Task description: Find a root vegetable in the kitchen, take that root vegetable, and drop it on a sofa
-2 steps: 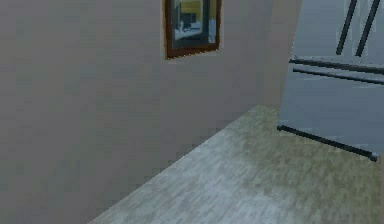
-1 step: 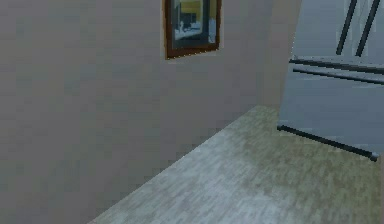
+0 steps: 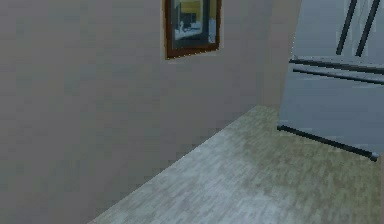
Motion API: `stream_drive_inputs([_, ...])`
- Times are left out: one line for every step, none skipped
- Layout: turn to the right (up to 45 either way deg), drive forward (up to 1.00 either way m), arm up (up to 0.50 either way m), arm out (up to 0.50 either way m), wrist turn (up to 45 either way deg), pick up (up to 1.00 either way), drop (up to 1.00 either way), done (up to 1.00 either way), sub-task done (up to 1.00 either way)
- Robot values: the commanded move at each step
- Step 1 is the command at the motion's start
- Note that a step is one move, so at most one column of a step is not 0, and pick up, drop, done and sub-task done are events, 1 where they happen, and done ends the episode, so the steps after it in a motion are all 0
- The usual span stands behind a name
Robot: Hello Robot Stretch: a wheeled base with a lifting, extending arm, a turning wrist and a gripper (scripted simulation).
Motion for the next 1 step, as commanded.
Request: stream_drive_inputs([-45.0,0.00,0.00,0.00,0.0,0.00,0.00,0.00,0.00])
